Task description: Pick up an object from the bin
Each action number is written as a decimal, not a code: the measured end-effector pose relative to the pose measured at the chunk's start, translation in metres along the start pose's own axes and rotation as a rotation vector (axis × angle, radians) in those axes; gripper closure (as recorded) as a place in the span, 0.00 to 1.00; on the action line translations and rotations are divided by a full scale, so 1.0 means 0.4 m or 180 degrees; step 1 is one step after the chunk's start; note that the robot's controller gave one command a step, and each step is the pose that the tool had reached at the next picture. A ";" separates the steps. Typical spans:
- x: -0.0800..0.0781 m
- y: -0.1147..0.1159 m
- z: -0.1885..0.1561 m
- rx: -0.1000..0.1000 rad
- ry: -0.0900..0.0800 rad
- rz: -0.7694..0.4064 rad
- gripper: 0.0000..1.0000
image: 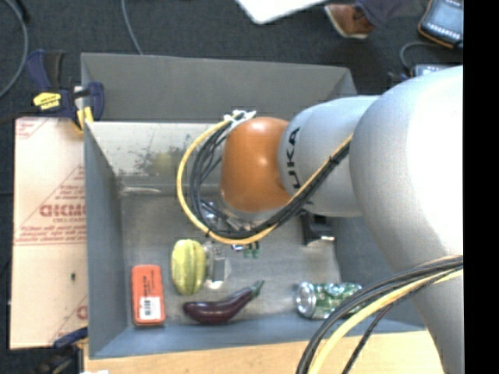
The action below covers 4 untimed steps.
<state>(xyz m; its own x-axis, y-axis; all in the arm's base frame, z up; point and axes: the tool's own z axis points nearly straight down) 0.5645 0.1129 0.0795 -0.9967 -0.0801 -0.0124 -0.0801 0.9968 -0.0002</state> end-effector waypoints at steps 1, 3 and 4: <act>0.193 -0.020 0.013 -0.0001 -0.0030 -0.1411 1.00; 0.194 0.002 0.014 0.0010 -0.0036 -0.1575 1.00; 0.178 0.077 0.003 0.0000 -0.0021 -0.1917 1.00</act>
Offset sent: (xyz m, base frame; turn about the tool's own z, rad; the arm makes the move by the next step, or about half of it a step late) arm 0.0000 0.0000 0.0000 0.0000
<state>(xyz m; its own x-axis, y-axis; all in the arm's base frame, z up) 0.4910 0.1378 0.0775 -0.7760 -0.6306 -0.0162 -0.6305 0.7761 -0.0093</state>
